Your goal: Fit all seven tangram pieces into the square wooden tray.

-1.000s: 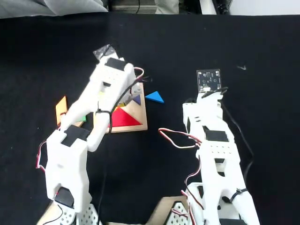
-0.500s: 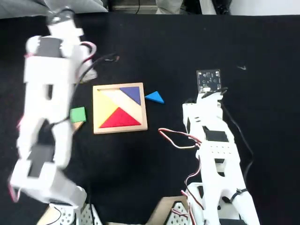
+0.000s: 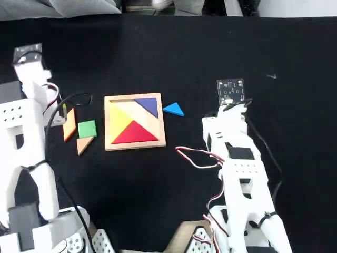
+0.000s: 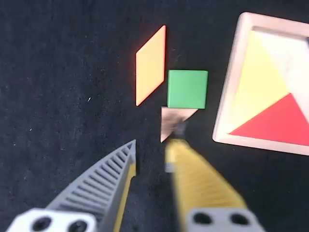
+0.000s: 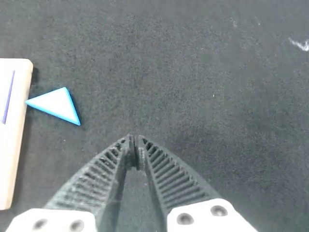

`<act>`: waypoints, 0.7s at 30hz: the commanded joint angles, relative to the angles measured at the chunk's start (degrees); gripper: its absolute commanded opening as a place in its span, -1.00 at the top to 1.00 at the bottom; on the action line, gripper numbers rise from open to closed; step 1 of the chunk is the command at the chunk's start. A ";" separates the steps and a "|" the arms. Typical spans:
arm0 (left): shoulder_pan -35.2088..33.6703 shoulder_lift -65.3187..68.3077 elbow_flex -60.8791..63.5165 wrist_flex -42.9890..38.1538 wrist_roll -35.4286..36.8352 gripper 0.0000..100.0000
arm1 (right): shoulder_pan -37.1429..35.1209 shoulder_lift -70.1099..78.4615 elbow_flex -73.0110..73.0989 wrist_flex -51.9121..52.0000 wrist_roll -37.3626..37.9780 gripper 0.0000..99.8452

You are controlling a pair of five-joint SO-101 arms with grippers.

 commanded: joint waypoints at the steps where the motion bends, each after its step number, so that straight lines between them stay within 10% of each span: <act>1: -0.75 0.97 0.22 -5.71 -0.44 0.59 | -0.97 -1.98 -0.22 -0.97 0.44 0.98; 12: -2.68 23.91 -4.09 -16.53 12.92 0.49 | -0.88 -1.98 -0.22 -0.97 0.44 0.98; 21: -4.35 29.98 -6.90 -17.14 10.11 0.44 | -0.97 -1.98 -0.31 -1.14 0.44 0.98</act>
